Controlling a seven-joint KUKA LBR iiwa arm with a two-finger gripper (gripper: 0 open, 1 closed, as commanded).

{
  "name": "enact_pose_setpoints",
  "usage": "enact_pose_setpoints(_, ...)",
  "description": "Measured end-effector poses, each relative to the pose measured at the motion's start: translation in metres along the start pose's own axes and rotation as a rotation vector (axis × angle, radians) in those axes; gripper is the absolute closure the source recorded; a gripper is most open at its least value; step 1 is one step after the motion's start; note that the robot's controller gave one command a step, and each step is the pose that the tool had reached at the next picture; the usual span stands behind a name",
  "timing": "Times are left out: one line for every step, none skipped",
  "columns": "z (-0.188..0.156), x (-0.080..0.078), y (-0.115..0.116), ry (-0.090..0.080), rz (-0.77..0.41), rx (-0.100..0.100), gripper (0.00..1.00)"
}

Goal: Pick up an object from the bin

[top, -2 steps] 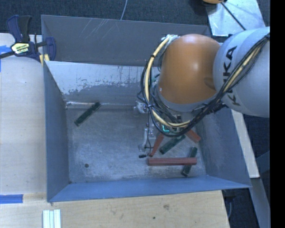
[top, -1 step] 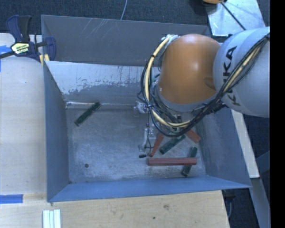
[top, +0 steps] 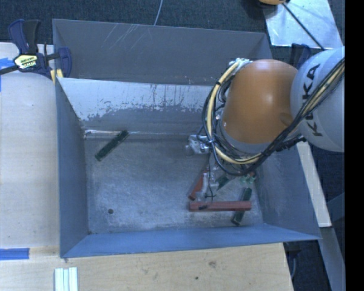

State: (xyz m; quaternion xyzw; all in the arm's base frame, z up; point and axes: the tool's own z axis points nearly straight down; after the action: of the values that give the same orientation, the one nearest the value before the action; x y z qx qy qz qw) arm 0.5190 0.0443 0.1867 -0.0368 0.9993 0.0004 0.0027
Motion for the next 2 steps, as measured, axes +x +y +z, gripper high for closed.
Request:
enact_pose_setpoints(0.013,0.001,-0.020,0.002,-0.028,0.001,0.00)
enact_pose_setpoints(0.085,-0.013,-0.055,-0.001,-0.197,0.004,0.00)
